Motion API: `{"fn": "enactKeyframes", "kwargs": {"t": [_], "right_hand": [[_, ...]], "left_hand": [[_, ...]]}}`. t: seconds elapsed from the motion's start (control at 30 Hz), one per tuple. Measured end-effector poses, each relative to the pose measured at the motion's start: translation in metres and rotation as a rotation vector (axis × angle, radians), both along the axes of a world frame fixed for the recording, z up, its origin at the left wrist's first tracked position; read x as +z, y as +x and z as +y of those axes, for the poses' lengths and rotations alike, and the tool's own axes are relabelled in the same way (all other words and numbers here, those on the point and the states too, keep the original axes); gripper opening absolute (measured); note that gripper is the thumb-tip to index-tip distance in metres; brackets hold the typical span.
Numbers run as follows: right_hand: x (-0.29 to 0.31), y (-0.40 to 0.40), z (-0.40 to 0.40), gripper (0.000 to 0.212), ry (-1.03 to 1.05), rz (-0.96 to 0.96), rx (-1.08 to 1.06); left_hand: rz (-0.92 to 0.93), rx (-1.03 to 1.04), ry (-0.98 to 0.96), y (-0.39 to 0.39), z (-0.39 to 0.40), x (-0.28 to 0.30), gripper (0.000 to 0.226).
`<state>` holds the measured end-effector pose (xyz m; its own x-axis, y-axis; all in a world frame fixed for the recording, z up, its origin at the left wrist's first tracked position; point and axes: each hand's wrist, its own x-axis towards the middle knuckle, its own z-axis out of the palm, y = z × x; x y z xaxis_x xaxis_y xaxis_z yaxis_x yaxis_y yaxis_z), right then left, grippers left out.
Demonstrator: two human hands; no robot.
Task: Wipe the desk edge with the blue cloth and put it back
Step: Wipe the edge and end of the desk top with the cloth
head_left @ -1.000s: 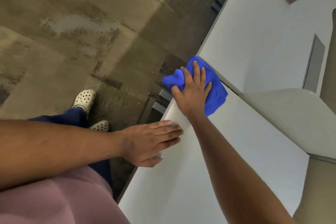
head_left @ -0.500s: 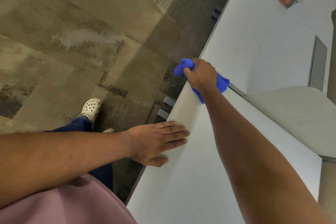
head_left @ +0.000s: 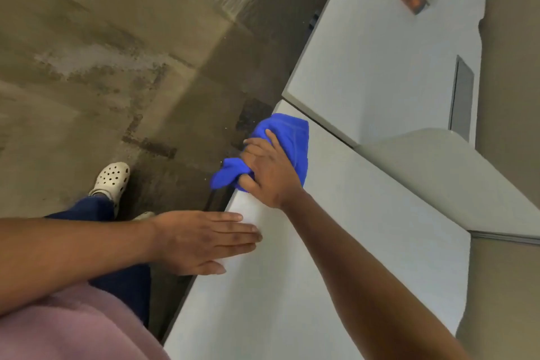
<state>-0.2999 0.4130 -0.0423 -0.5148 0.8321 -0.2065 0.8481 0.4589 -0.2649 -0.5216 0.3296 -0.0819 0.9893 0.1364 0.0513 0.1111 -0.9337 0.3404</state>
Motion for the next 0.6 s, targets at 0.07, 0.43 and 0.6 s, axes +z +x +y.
{"fn": "enactKeyframes", "kwargs": {"t": [0.07,0.43,0.6], "right_hand": [[0.001,0.01,0.018,0.05,0.013,0.011,-0.047],[-0.017,-0.02,-0.037,0.077,0.134,-0.151,-1.016],[-0.014,-0.008,-0.031,0.071,0.082,-0.191,-0.732]], "left_hand": [[-0.002,-0.012,-0.011,0.001,0.002,0.002,0.067],[0.087,-0.04,-0.096,0.002,0.001,0.0,0.066],[-0.016,0.026,0.01,0.004,0.001,-0.002,0.065]]}}
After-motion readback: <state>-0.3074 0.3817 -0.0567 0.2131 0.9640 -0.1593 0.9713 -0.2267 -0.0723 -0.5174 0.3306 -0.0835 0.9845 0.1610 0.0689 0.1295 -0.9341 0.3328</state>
